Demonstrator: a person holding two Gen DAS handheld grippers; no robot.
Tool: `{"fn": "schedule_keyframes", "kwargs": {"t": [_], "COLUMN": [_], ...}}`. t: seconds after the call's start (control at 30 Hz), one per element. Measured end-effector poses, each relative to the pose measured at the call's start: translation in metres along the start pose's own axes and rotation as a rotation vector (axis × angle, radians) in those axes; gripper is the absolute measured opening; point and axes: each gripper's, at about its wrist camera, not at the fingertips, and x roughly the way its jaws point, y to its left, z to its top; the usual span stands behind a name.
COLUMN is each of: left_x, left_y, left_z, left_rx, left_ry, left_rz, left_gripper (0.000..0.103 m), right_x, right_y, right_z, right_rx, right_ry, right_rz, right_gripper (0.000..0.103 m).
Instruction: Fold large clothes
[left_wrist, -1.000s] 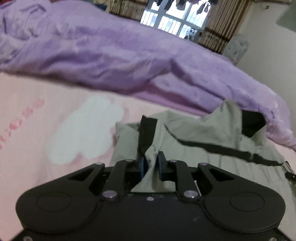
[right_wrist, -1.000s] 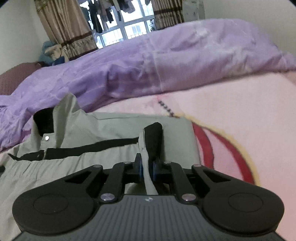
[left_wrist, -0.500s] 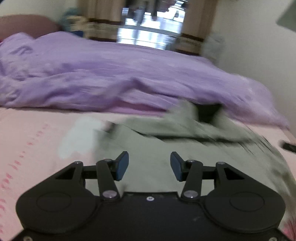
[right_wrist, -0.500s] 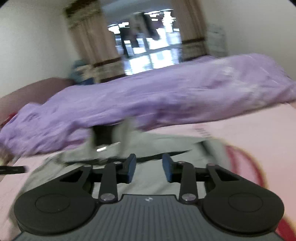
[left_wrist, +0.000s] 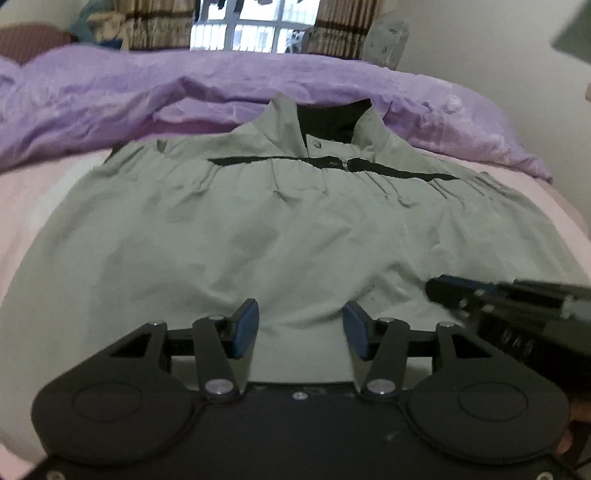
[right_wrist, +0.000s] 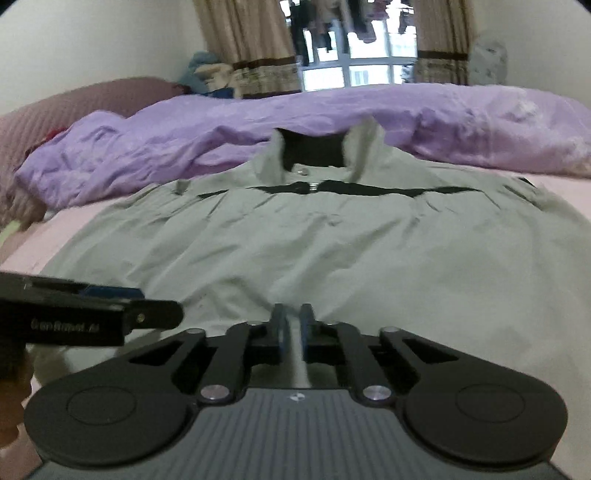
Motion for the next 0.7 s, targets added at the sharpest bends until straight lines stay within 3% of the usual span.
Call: {"fn": "schedule_keyframes", "kwargs": {"t": [0.1,0.17,0.23,0.37,0.53,0.6,0.7], "left_x": [-0.008,-0.017,-0.039,-0.065,-0.044,-0.039,-0.037], "left_y": [-0.002,-0.006,-0.013,-0.028,-0.027,-0.027,-0.033], "left_z": [0.002,0.008,0.001,-0.022,-0.048,-0.053,-0.057], "left_rx": [-0.007,-0.024,-0.012,-0.006,-0.022,-0.015,0.020], "left_ry": [0.011,0.002,-0.047,-0.066,-0.002,-0.010,-0.024], "left_rz": [0.020,0.031,0.029,0.055,0.070,0.076,0.103], "left_gripper": [0.051,0.051,0.053,0.054,0.055,0.057,0.057], "right_x": [-0.003,-0.013,-0.034,-0.062,-0.057,-0.044,-0.040], "right_y": [-0.002,0.003,0.011,0.023,0.029,0.026,0.027], "right_z": [0.002,0.004,0.001,-0.013,-0.034,-0.038,-0.039], "right_rx": [0.029,0.032,0.006,0.014,0.022,0.019,0.017], "right_ry": [0.007,-0.006,-0.052,-0.080,-0.028,0.018,0.017], "right_rz": [0.003,-0.008,-0.006,-0.003,-0.001,-0.009,-0.021], "right_gripper": [0.003,0.012,0.012,0.012,0.012,0.012,0.007]}}
